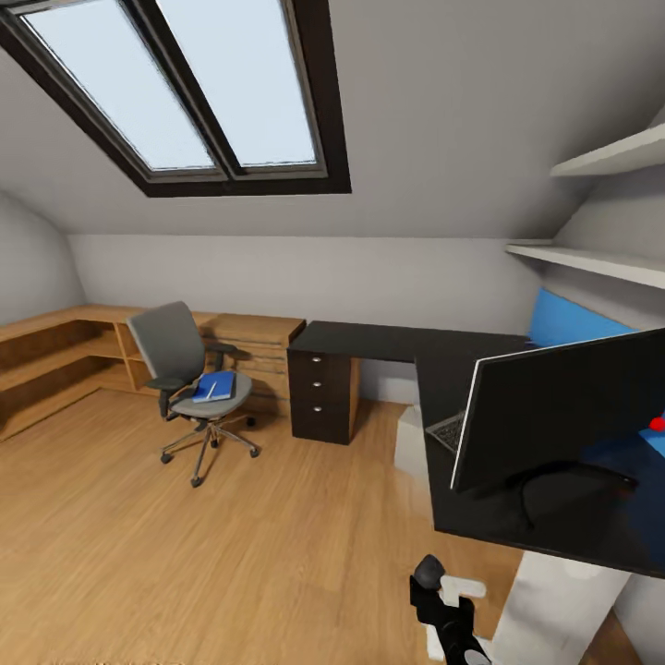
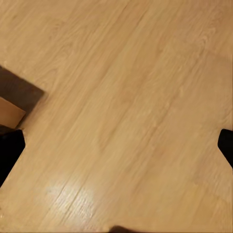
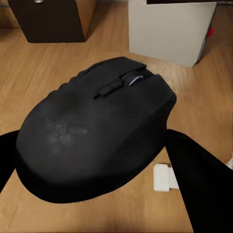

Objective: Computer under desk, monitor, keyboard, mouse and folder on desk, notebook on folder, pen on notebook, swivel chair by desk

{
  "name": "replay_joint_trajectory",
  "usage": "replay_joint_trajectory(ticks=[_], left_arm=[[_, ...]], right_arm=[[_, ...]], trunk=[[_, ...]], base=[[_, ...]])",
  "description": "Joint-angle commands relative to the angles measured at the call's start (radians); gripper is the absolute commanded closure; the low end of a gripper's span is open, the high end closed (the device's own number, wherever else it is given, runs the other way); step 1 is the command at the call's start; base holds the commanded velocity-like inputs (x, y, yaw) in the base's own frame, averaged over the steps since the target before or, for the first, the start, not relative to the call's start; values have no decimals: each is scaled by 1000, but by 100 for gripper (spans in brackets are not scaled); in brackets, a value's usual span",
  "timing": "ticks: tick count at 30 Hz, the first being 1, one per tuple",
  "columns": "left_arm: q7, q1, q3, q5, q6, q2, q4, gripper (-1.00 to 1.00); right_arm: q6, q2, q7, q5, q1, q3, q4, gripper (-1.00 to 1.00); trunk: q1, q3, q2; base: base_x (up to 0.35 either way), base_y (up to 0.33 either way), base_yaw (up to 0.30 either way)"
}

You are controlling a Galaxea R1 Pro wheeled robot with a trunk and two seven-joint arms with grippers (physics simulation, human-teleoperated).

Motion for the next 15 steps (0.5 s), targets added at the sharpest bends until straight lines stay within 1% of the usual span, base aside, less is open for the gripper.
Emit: replay_joint_trajectory(ticks=[1, 8, 13, 15], left_arm=[[6, -1, -7, 11, -7, 1, 1, -100], [6, -1, -7, 10, -7, 0, 2, -100], [6, -1, -7, 10, -8, -2, 2, -100], [6, -1, -7, 9, -8, -2, 2, -100]], right_arm=[[-3, 0, -5, 11, -1, -5, 1, 100], [-3, 1, -5, 11, -1, -4, 19, 100], [-3, 1, -5, 13, -1, -4, 21, 100], [-3, 1, -5, 19, -1, -4, 21, 100]], trunk=[[0, -2, -1], [0, -4, -1], [0, -7, -1], [0, -7, -1]], base=[[146, 323, 274], [156, 320, 274], [229, 270, 263], [255, 246, 150]])
